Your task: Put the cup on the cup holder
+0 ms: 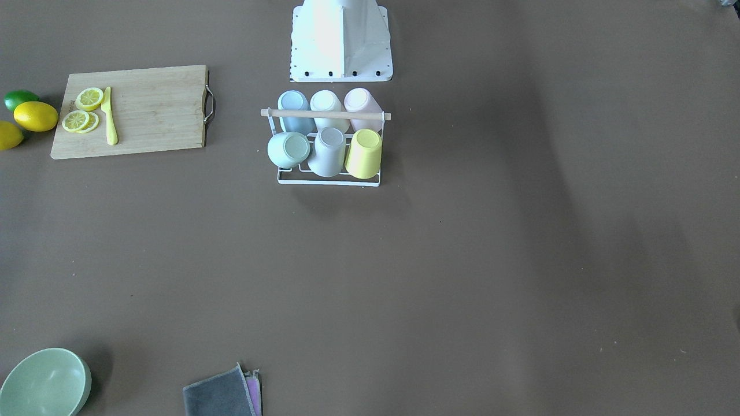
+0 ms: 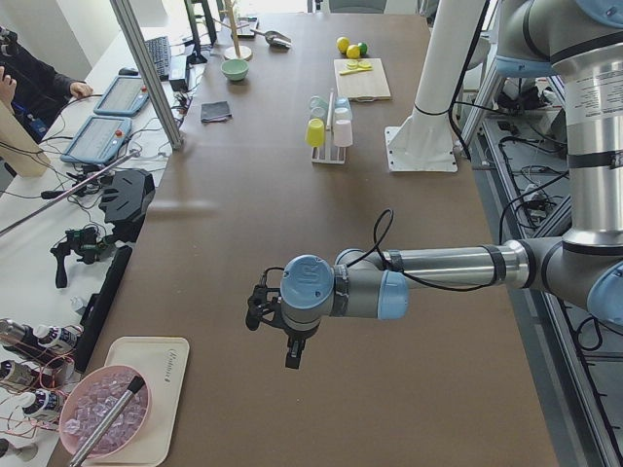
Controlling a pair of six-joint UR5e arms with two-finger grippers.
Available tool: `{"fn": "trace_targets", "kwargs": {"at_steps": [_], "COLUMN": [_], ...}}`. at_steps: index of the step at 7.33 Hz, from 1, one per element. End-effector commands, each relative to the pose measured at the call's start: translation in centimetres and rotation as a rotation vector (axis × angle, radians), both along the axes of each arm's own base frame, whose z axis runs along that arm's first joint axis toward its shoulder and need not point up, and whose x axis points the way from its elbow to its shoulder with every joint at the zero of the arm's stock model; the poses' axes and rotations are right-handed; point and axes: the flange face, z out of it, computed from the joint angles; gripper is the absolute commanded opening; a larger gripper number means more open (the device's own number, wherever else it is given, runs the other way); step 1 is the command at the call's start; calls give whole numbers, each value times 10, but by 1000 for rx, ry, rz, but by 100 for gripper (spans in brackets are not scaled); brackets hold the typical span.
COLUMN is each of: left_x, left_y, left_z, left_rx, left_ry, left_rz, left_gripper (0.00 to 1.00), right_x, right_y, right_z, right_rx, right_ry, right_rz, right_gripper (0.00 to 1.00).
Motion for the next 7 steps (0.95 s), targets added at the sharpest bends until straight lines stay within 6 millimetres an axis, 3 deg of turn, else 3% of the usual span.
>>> {"fn": "trace_targets", "kwargs": {"at_steps": [1,7], "left_x": [0,0], "left_y": [0,-6], "left_z": [2,3], "left_rx": [-3,-3], "left_ry": [1,1], "left_rz": [0,2], "left_gripper": [99,99], "right_x": [0,0], "right_y": [0,0], "right_z": [0,1], "right_rx": [0,-2], "right_ry": [0,2], "right_rz": [0,0], "right_gripper": [100,100]}}
